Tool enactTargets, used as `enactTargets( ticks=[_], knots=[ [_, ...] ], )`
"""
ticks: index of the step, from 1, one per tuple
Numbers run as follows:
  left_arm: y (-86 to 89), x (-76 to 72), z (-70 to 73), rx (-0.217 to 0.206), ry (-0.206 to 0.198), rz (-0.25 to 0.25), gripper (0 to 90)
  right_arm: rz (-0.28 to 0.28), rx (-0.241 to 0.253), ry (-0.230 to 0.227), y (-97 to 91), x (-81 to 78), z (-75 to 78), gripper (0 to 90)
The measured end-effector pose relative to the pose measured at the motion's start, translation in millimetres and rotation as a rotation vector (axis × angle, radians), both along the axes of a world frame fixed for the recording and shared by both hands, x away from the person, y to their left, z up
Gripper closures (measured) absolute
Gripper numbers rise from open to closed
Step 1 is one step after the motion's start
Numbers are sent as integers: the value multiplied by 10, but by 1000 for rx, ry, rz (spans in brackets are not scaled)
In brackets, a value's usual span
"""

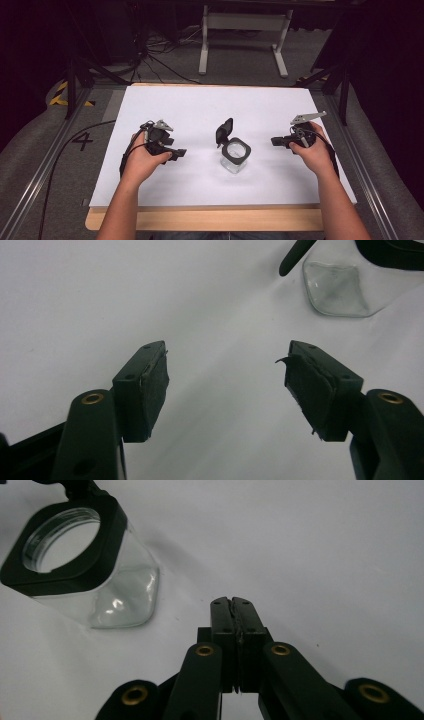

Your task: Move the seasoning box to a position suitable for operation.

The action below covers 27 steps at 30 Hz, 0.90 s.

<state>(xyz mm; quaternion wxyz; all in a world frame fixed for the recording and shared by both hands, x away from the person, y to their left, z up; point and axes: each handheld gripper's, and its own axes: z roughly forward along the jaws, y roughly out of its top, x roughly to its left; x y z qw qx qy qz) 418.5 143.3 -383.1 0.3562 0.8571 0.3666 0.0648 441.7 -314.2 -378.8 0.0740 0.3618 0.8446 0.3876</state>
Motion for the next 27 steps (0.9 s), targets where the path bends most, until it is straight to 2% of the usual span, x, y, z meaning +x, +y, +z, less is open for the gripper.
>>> enactTargets(
  ticks=[4, 8, 9, 10, 14, 20, 22, 24, 27],
  knots=[
    [-6, -33, 41, 6, -10, -7, 338, 19, 23, -20, 35, 0, 18, 896],
    [-9, -55, 70, -1, -22, -10, 336, 60, 45, -30, 87, 5, 3, 896],
    [-10, -74, 85, -10, -19, -13, 336, 123, 79, -41, 132, 4, -10, 896],
    [-11, -86, 95, -13, -22, -12, 335, 141, 91, -40, 150, 3, -13, 896],
    [-11, -129, 123, -41, -31, -23, 335, 164, 75, -53, 233, 2, -15, 897],
    [15, -200, 162, -41, -39, -14, 332, 186, 63, -55, 375, 32, -49, 897],
    [24, -202, 159, -35, -39, -13, 332, 219, 65, -50, 457, 40, -95, 897],
    [22, -199, 146, -28, -38, -9, 331, 254, 40, -51, 549, 38, -145, 896],
    [11, -197, 132, -23, -34, -12, 331, 262, 23, -47, 612, 54, -190, 896]
  ],
)
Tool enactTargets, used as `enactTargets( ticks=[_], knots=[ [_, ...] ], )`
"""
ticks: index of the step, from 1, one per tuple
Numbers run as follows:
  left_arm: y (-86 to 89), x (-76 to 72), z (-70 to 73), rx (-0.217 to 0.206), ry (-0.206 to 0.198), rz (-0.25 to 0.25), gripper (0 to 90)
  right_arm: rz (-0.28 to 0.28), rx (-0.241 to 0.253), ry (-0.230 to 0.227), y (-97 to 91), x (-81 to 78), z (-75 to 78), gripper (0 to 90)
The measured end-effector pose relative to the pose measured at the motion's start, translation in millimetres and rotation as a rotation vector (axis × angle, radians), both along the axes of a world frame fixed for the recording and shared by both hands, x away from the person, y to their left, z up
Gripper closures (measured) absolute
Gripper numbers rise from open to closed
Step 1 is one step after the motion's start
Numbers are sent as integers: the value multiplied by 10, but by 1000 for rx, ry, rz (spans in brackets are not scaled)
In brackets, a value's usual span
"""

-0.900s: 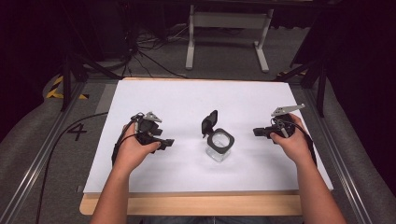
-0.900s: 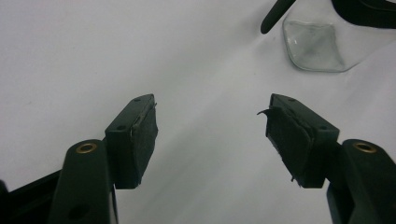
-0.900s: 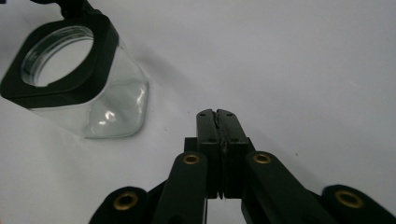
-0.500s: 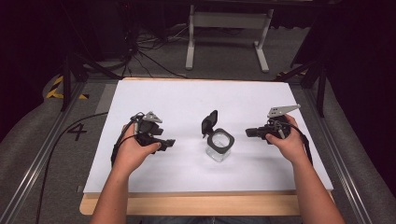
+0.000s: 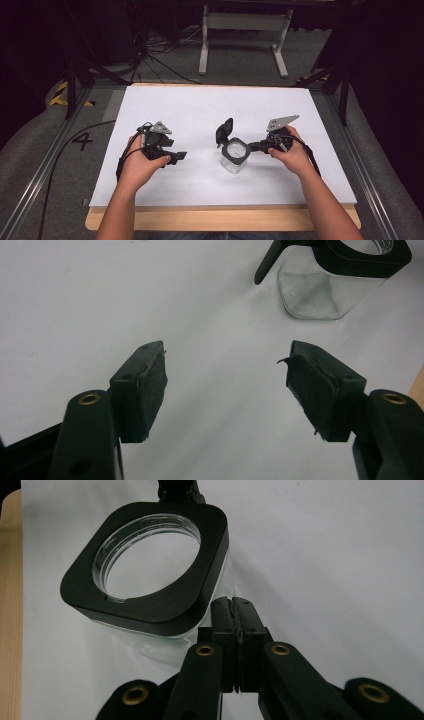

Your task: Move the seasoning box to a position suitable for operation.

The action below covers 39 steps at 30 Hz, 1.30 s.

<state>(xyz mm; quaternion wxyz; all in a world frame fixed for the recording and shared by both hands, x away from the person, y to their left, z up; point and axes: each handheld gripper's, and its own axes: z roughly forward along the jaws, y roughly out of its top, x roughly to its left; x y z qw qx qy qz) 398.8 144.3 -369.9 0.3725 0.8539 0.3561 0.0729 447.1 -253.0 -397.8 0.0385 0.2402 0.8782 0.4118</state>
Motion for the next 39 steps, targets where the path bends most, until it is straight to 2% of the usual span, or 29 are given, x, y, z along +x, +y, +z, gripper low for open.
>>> enactTargets(
  ticks=[5, 13, 18, 25, 39],
  knots=[
    [-17, 6, -8, 5, 1, -11, 330, 12, -9, 13, 25, 21, -51, 897],
    [-31, 15, -11, 6, -1, -15, 329, 9, -20, 14, 27, -1, -39, 898],
    [-65, 43, 7, 2, 6, -26, 328, 29, -45, 43, 30, -73, -48, 898],
    [-161, 100, 0, -11, 5, -48, 325, 51, -69, 51, 54, -185, -60, 898],
    [-286, 158, 4, -3, 9, -92, 322, 105, -105, 72, 164, -371, -92, 898]
  ],
)
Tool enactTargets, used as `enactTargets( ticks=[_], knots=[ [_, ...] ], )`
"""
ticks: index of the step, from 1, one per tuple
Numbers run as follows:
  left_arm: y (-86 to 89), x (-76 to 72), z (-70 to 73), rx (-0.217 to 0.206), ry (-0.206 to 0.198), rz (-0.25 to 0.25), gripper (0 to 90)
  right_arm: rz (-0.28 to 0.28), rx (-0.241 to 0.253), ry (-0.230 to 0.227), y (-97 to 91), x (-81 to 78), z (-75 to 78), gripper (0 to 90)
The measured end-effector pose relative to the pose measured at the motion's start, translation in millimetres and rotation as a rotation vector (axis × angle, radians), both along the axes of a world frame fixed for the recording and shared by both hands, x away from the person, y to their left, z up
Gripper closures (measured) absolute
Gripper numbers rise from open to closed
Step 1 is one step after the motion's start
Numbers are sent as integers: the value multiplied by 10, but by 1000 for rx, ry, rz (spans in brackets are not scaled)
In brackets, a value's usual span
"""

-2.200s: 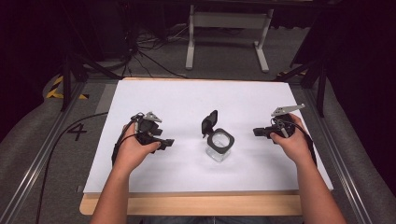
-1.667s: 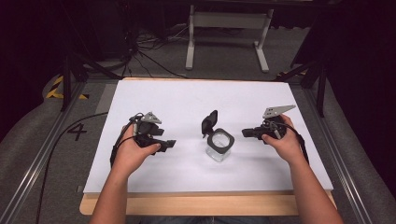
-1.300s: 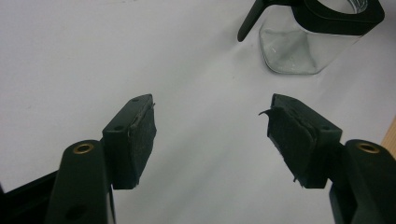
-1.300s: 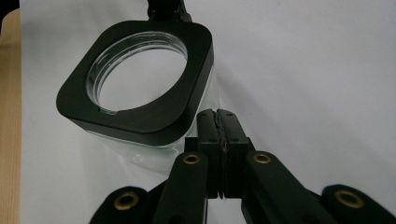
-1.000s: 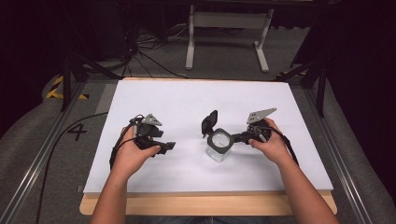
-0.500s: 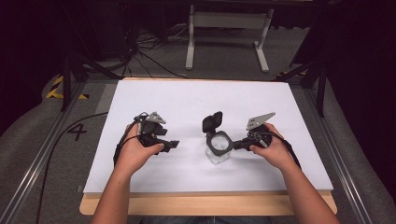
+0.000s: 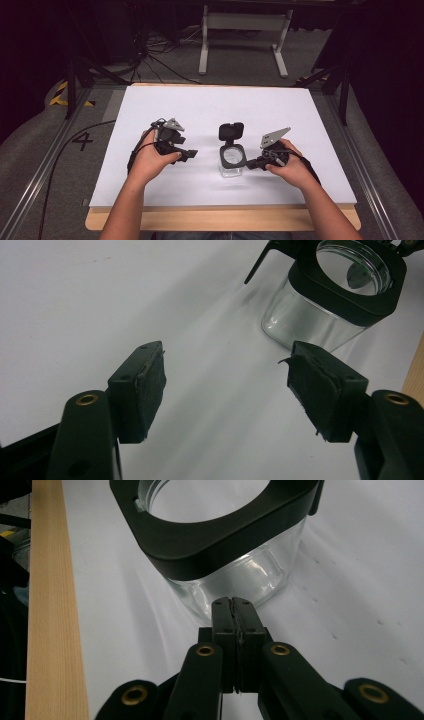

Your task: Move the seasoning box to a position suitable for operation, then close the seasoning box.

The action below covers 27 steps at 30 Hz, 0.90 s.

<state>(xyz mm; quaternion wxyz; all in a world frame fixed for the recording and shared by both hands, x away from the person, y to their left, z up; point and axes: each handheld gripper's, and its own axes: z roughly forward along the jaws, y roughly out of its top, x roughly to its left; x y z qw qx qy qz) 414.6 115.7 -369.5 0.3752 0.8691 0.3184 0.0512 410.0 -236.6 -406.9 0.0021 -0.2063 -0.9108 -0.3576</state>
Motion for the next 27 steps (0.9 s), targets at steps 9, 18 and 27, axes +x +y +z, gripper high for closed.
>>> enactTargets(
  ticks=[9, 18, 27],
  knots=[
    [-31, 6, 5, 2, 4, -15, 322, 12, -7, 0, 25, -29, -5, 897],
    [-93, -32, 43, -5, 7, -60, 372, -92, 47, -39, -204, -17, 200, 898],
    [-203, -121, 68, -87, 41, -203, 608, -147, 128, -78, -307, 19, 484, 898]
  ],
)
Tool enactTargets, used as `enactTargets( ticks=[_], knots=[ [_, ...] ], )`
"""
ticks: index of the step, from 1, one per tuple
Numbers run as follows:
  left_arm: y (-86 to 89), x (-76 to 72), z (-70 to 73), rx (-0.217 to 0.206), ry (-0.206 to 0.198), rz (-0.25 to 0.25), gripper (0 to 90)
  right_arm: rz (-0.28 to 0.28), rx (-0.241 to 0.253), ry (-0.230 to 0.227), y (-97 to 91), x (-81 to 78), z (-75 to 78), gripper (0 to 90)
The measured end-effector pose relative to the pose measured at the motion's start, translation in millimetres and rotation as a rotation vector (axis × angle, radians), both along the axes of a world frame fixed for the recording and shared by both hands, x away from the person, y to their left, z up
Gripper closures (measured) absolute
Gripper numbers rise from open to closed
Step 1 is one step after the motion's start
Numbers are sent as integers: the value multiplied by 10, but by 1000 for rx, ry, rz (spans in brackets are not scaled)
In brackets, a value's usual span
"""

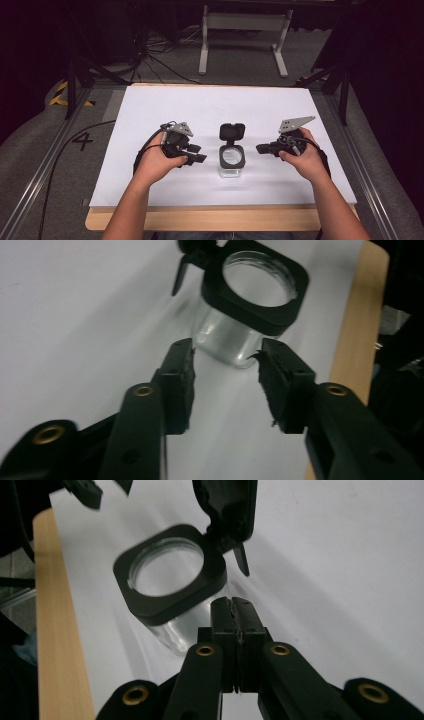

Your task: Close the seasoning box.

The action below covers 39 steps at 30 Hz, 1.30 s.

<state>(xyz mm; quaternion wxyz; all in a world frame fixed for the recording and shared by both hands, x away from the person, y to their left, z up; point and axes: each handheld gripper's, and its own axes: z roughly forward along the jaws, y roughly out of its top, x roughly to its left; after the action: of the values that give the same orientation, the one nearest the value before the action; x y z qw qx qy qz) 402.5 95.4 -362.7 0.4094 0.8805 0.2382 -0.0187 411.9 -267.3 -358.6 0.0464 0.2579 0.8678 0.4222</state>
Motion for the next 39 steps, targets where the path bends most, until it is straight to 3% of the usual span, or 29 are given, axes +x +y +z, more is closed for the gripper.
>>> enactTargets(
  ticks=[4, 7, 9, 11, 22, 32, 39],
  knots=[
    [-97, -34, -15, -24, 44, -43, 759, 4, 40, -3, 13, 4, 132, 898],
    [-164, -56, -29, 6, 43, -78, 868, 4, 36, -20, 53, 21, 251, 898],
    [-224, -87, -44, 54, 40, -126, 895, 6, 31, -27, 67, 30, 286, 898],
    [-278, -112, -55, 51, 54, -160, 899, 12, 34, -36, 120, 43, 393, 898],
    [-452, -137, -144, 66, 67, -199, 899, 24, 60, -60, 284, 73, 646, 898],
    [-509, -112, -230, 59, 79, -178, 898, 0, 77, -84, 435, 177, 877, 899],
    [-526, -98, -261, 54, 53, -172, 896, -20, 56, -93, 624, 315, 944, 899]
  ],
)
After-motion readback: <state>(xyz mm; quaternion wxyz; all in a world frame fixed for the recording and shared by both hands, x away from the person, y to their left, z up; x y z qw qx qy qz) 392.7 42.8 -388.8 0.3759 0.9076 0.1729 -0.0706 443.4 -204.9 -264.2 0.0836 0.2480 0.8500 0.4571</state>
